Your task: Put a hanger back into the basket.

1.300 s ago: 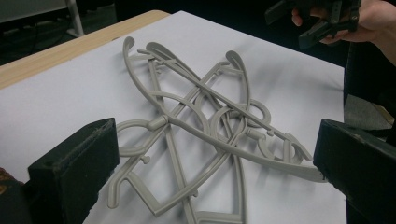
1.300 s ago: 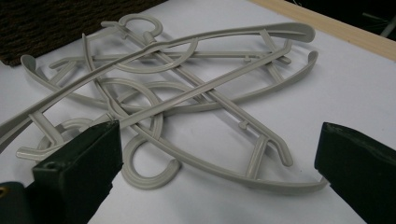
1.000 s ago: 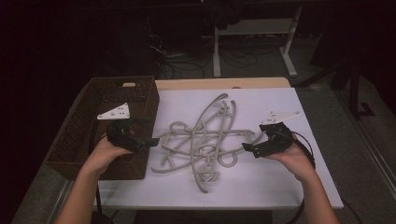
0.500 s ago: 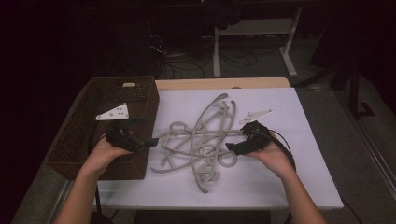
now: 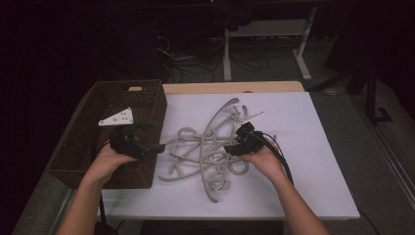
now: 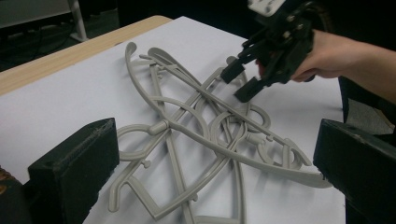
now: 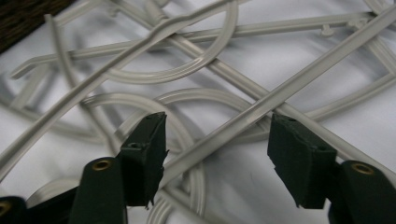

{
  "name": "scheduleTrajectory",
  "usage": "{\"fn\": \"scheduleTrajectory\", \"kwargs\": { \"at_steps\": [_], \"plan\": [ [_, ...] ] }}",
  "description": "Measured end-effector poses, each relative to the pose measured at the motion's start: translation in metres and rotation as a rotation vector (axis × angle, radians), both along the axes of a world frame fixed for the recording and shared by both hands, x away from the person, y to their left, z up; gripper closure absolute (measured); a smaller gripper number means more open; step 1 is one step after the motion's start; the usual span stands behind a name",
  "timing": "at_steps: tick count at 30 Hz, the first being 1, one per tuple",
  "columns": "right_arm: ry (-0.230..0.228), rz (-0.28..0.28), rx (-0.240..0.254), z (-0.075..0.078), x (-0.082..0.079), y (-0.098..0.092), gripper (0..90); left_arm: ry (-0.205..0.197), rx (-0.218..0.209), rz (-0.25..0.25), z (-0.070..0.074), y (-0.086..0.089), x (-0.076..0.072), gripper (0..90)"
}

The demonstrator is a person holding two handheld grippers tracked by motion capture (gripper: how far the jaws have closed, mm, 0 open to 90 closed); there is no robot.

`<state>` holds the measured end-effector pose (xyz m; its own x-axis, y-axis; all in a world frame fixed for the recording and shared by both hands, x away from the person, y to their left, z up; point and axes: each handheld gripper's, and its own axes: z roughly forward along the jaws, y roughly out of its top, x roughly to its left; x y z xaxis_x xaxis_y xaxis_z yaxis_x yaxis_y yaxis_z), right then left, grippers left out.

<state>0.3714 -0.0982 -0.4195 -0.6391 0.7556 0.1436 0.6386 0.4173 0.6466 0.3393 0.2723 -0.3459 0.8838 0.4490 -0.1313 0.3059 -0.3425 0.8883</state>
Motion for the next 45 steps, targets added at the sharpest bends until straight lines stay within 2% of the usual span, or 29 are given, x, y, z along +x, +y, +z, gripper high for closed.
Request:
{"fn": "scheduleTrajectory", "kwargs": {
  "at_steps": [3,7,16,18,39,45],
  "plan": [
    [0.019,-0.035,-0.01,-0.006,0.008,0.003,39.5,0.001,-0.001,0.001,0.0,0.0,0.0,0.1],
    [0.04,-0.056,-0.029,-0.014,0.013,0.006,40.9,0.002,-0.002,0.003,0.0,0.0,0.0,0.1],
    [0.074,-0.076,-0.038,-0.021,0.017,0.008,49.2,0.006,0.002,-0.003,-0.003,-0.002,0.001,0.1],
    [0.065,-0.083,-0.057,-0.022,0.016,0.009,50.7,0.006,0.002,-0.004,-0.003,-0.003,0.001,0.1],
    [0.043,-0.116,-0.074,-0.019,0.019,-0.002,70.7,0.003,-0.003,-0.007,-0.002,-0.003,0.001,0.1],
    [0.023,-0.133,-0.081,-0.02,0.021,-0.004,76.8,0.003,-0.003,-0.007,-0.002,-0.003,0.001,0.1]
  ]
}}
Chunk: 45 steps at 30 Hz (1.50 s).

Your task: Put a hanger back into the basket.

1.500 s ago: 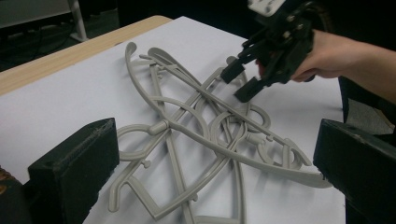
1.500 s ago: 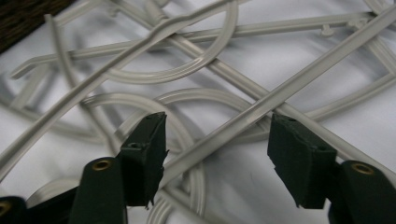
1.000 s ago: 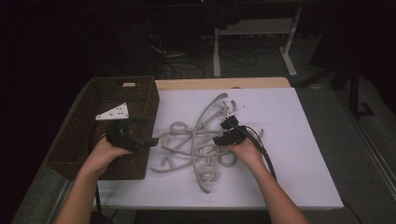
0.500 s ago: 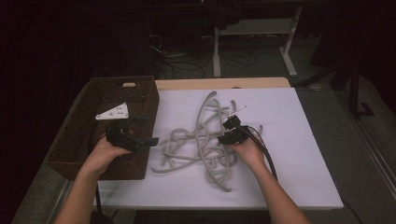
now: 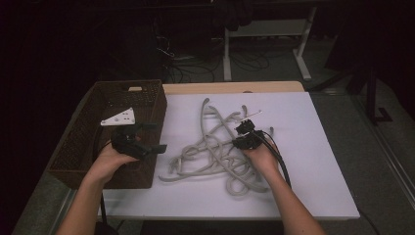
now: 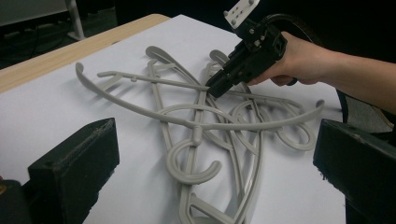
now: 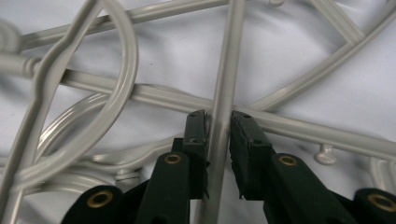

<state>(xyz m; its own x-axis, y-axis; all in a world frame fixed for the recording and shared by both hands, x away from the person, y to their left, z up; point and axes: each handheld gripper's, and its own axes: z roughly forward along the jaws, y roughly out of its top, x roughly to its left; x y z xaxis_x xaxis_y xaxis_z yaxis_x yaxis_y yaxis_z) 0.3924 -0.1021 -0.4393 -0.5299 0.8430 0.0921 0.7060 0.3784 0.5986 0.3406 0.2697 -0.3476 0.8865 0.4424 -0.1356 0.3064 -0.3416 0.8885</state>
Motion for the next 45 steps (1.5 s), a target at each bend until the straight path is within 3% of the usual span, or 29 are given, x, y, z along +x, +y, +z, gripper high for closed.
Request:
{"fn": "scheduleTrajectory", "kwargs": {
  "at_steps": [6,8,13,18,24,30,36,40,45],
  "plan": [
    [-0.018,-0.007,-0.015,0.0,0.001,-0.001,79.4,0.0,0.003,0.0,0.0,0.0,0.0,0.1],
    [-0.021,-0.008,-0.019,0.0,0.002,-0.002,77.3,0.0,0.001,-0.001,0.0,0.0,0.0,0.1],
    [-0.044,0.015,0.026,0.012,-0.003,-0.007,66.4,0.0,0.001,-0.001,0.0,0.0,0.0,0.1],
    [-0.044,0.091,0.07,0.024,-0.016,-0.005,64.2,0.0,-0.001,-0.001,0.0,0.0,-0.001,0.1],
    [-0.007,0.213,0.109,0.027,-0.038,0.005,64.3,-0.001,0.002,0.0,0.0,0.001,0.0,0.1],
    [0.028,0.266,0.101,0.022,-0.053,0.012,64.5,-0.001,0.002,0.0,0.001,0.0,-0.001,0.1],
    [0.064,0.303,0.067,0.01,-0.058,0.021,67.0,-0.001,0.006,-0.003,0.0,-0.002,-0.001,0.1],
    [0.059,0.303,0.054,0.008,-0.056,0.02,75.8,-0.002,0.004,-0.002,0.001,-0.001,-0.001,0.1],
    [0.026,0.302,0.047,0.01,-0.054,0.014,80.0,-0.001,0.001,0.0,0.0,0.0,-0.001,0.1]
  ]
}}
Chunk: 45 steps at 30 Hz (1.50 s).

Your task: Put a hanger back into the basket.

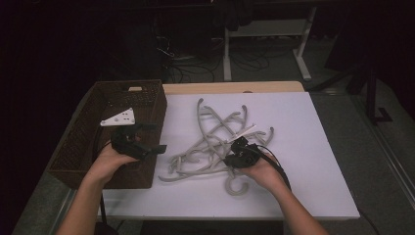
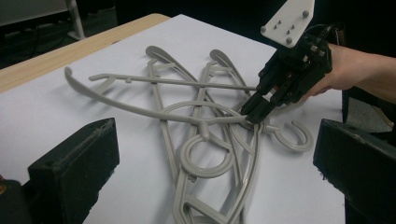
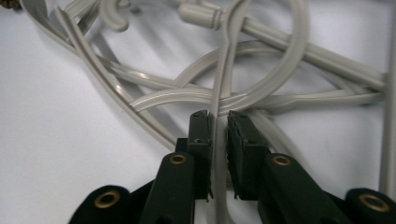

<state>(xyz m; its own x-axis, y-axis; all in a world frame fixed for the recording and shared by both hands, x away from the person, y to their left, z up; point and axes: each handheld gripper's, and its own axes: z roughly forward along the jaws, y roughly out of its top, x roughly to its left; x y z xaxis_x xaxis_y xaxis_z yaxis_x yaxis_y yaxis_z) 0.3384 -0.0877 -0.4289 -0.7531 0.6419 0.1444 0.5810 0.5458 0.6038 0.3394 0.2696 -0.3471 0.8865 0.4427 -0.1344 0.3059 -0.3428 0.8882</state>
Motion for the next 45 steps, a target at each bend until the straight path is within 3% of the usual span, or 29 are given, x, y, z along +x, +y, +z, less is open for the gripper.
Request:
{"fn": "scheduleTrajectory", "kwargs": {
  "at_steps": [3,8,17,26,32,38,42,45],
  "plan": [
    [-0.007,0.006,0.023,0.003,0.001,-0.006,80.3,-0.001,0.0,-0.002,0.0,-0.001,0.0,0.1],
    [-0.033,0.027,0.019,0.006,-0.001,-0.013,80.4,-0.001,0.003,-0.004,0.0,-0.001,0.0,0.1],
    [-0.071,0.115,0.05,0.009,-0.023,-0.044,80.5,-0.001,0.005,-0.005,0.0,-0.003,-0.001,0.1],
    [-0.012,0.178,0.031,-0.003,-0.039,-0.079,80.4,0.0,0.007,-0.007,0.0,-0.005,-0.002,0.1],
    [0.019,0.172,0.02,-0.011,-0.036,-0.087,78.3,0.0,0.009,-0.009,0.0,-0.006,-0.002,0.1],
    [-0.043,0.113,0.058,0.005,-0.031,-0.092,71.9,-0.001,0.007,-0.005,0.0,-0.004,-0.001,0.1],
    [-0.079,0.081,0.065,0.017,-0.015,-0.087,71.0,-0.002,0.008,-0.005,0.001,-0.004,-0.002,0.1],
    [-0.092,0.052,0.048,0.023,0.006,-0.078,71.6,-0.001,0.008,-0.006,0.0,-0.005,-0.002,0.1]
  ]
}}
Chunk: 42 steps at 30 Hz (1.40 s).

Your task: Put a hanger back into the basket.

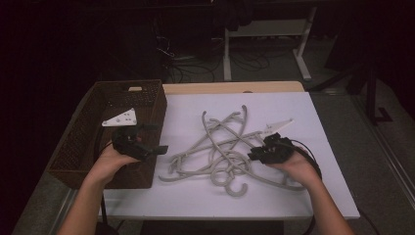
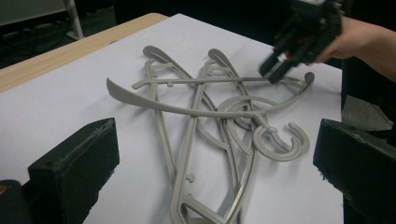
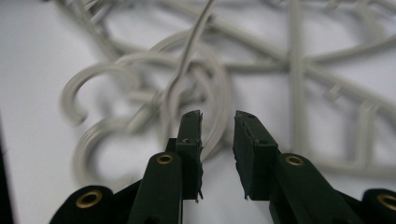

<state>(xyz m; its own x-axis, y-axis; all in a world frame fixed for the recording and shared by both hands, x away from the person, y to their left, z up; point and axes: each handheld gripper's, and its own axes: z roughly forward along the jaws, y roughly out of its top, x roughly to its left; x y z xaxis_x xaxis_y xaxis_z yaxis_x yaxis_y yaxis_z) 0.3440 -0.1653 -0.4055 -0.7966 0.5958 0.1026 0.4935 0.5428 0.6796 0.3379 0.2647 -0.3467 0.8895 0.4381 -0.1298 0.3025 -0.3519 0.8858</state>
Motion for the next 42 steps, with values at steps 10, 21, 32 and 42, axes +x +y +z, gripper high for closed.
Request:
{"fn": "scheduleTrajectory", "kwargs": {
  "at_steps": [10,21,32,42],
  "plan": [
    [0.024,-0.059,-0.065,-0.003,0.087,0.05,71.7,-0.003,-0.007,-0.002,0.001,0.001,0.0,0.1],
    [0.099,-0.026,-0.137,-0.025,0.122,0.072,76.5,-0.003,-0.013,-0.006,0.002,0.002,-0.001,0.1],
    [0.028,0.082,-0.15,-0.008,0.124,0.096,80.1,-0.002,-0.017,-0.003,0.002,0.003,-0.001,0.1],
    [-0.033,0.321,-0.163,0.005,0.11,0.158,80.0,-0.005,-0.017,-0.004,0.003,0.004,-0.001,0.1]
  ]
}}
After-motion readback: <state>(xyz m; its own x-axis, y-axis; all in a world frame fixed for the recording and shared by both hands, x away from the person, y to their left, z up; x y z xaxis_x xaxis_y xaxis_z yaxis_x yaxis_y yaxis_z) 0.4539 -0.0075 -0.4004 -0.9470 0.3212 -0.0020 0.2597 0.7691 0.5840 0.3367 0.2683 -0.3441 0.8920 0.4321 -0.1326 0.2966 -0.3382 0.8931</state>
